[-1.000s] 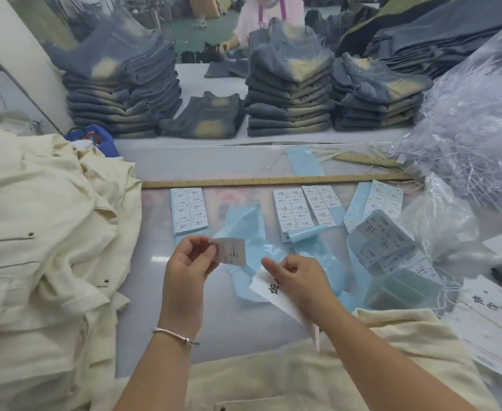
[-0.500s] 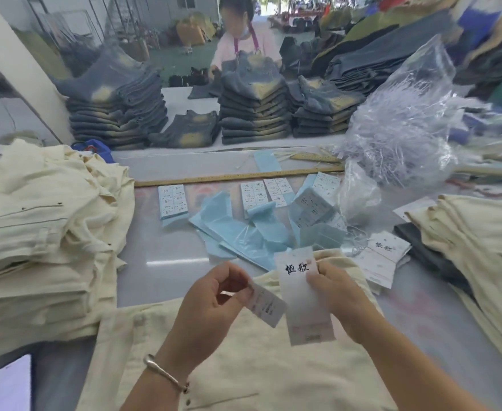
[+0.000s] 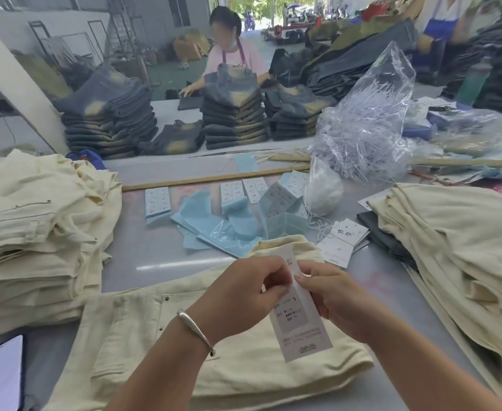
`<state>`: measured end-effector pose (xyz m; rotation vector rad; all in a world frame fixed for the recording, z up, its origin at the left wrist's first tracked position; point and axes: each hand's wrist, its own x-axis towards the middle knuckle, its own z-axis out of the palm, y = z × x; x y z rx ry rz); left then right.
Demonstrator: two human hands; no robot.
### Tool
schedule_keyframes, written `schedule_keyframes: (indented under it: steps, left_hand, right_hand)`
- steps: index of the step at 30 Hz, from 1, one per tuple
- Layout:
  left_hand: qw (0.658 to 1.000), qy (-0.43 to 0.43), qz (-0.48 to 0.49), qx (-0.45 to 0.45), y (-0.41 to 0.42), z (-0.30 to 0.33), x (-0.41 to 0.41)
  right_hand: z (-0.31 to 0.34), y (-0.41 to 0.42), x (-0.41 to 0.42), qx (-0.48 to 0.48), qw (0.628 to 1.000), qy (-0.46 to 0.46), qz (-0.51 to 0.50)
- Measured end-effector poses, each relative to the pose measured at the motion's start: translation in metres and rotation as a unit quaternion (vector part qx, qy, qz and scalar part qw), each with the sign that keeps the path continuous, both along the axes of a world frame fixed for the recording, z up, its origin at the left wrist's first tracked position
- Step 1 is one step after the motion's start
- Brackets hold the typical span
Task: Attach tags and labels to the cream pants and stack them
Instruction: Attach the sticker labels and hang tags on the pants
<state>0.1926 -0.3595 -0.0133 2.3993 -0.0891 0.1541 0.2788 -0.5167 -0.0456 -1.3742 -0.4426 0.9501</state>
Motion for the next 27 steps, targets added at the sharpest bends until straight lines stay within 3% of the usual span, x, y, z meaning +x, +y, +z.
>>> schedule_keyframes:
  steps: [9,15,22,27]
  left_hand:
    - [0.999,-0.012,0.019,0.025,-0.017,0.007,0.004]
    - [0.993,-0.045,0.031,0.107,-0.022,0.008,0.006]
    - [0.985,-0.092,0.045,0.142,-0.023,0.005,0.010]
    - [0.985,-0.118,0.092,0.089,-0.015,0.002,0.011]
  right_hand:
    - [0.004,-0.010,0.001,0.071,0.994,0.083,0.000]
    - [0.010,-0.010,-0.001,0.097,0.989,0.112,-0.003]
    - [0.022,-0.013,0.002,0.126,0.988,0.083,-0.023]
    - [0.019,-0.010,-0.001,0.132,0.990,0.044,-0.016]
